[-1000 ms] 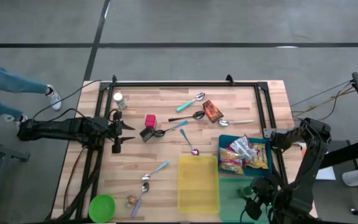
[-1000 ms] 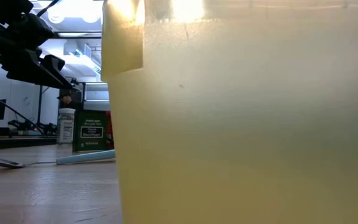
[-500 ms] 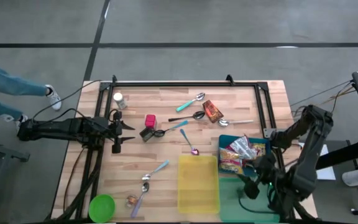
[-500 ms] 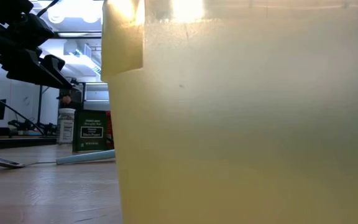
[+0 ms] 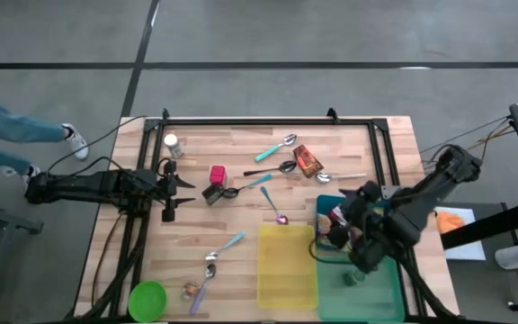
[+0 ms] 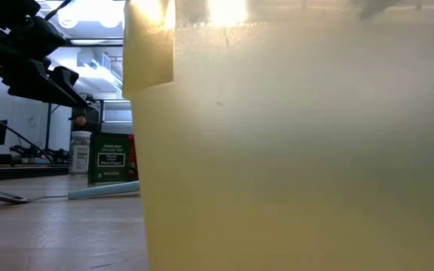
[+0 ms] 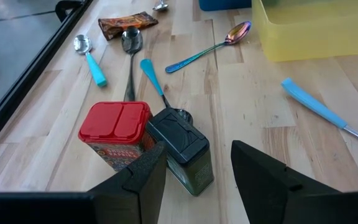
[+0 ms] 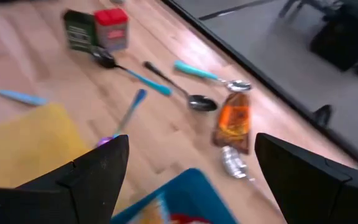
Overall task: Pick & Place Food Item
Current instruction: Put the black seasoning can into the green bin
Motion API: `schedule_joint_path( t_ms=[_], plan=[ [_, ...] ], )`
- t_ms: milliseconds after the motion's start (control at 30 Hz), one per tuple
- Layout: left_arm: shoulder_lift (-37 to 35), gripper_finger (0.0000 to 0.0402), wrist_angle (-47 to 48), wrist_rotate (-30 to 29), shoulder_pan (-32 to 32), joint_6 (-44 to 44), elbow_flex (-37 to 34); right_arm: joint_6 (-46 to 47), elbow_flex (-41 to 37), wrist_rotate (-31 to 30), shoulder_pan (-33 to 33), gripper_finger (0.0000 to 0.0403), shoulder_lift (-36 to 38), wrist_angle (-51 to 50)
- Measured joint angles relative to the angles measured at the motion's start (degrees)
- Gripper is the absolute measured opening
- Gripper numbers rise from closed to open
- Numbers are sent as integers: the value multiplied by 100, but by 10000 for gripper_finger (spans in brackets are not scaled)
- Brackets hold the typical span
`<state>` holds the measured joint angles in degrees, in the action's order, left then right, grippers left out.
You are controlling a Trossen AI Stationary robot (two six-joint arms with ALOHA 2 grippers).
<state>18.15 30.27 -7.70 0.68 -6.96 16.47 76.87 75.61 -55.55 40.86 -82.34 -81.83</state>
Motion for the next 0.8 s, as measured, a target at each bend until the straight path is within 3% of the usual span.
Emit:
schedule_joint_path(
  t_ms=[200,367,567,800],
  plan=[
    [0,181,-1,0,1,-2,0,-967,0,193,-812,346,-27,130],
    [0,181,-1,1,1,-1,-1,-2320,-2,487,-1398,346,-27,624],
    [0,181,-1,0,1,-1,0,-3926,-2,545,-1999,346,-27,1583],
    [0,181,-1,0,1,-2,0,-5769,-97,1283,-2679,346,-25,2935]
  ],
)
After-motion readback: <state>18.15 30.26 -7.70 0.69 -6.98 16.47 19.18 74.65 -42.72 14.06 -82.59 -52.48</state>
